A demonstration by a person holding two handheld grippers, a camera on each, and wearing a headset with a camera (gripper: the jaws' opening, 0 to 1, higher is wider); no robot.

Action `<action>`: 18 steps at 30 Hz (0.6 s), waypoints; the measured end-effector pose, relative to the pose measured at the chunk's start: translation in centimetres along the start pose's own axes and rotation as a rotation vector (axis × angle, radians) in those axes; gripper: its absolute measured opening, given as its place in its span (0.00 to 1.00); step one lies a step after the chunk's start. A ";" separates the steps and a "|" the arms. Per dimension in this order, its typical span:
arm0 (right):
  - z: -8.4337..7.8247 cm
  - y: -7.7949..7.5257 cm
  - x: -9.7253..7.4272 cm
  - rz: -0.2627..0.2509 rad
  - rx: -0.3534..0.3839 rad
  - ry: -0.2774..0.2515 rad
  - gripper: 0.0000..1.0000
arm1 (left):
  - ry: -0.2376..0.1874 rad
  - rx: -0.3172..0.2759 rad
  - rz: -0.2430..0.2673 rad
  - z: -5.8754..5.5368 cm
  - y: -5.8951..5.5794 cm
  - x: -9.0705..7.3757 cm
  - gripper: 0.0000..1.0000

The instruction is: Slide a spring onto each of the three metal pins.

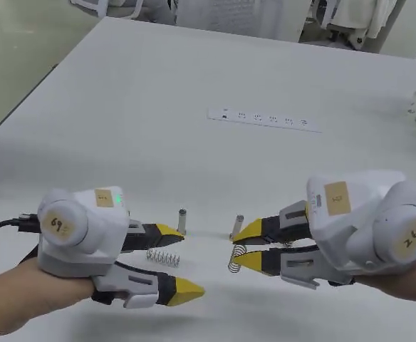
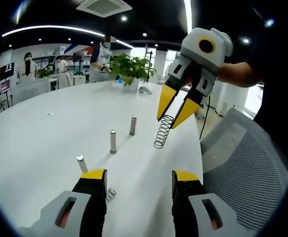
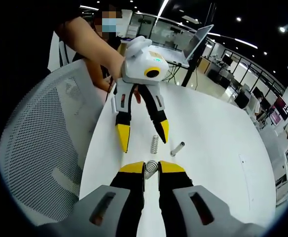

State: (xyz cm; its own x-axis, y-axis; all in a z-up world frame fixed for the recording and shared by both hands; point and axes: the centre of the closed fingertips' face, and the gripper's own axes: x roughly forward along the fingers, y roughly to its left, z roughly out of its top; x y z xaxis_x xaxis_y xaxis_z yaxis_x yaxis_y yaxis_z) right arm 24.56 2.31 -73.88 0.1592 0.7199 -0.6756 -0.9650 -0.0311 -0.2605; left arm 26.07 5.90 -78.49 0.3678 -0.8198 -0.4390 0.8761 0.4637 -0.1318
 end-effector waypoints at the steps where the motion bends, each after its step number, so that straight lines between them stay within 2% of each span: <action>1: 0.0 0.0 0.0 -0.002 0.005 -0.001 0.07 | -0.004 -0.001 0.006 0.0 0.1 -0.1 0.51; 12: -0.4 -0.3 0.0 -0.019 0.015 0.001 0.07 | -0.004 -0.045 0.074 -1.5 1.7 -1.9 0.64; 15: -0.5 -0.4 0.0 -0.025 0.019 0.002 0.07 | -0.006 -0.060 0.095 -1.8 2.0 -2.3 0.69; 18: -0.6 -0.4 0.1 -0.028 0.022 0.004 0.07 | -0.013 -0.072 0.120 -1.9 2.4 -2.8 0.77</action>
State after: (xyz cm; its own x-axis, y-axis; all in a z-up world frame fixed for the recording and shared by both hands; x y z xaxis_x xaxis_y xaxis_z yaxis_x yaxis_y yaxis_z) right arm 25.14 1.97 -74.30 0.1874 0.7173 -0.6710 -0.9643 0.0043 -0.2647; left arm 26.52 9.97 -79.30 0.4729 -0.7613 -0.4436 0.8012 0.5810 -0.1430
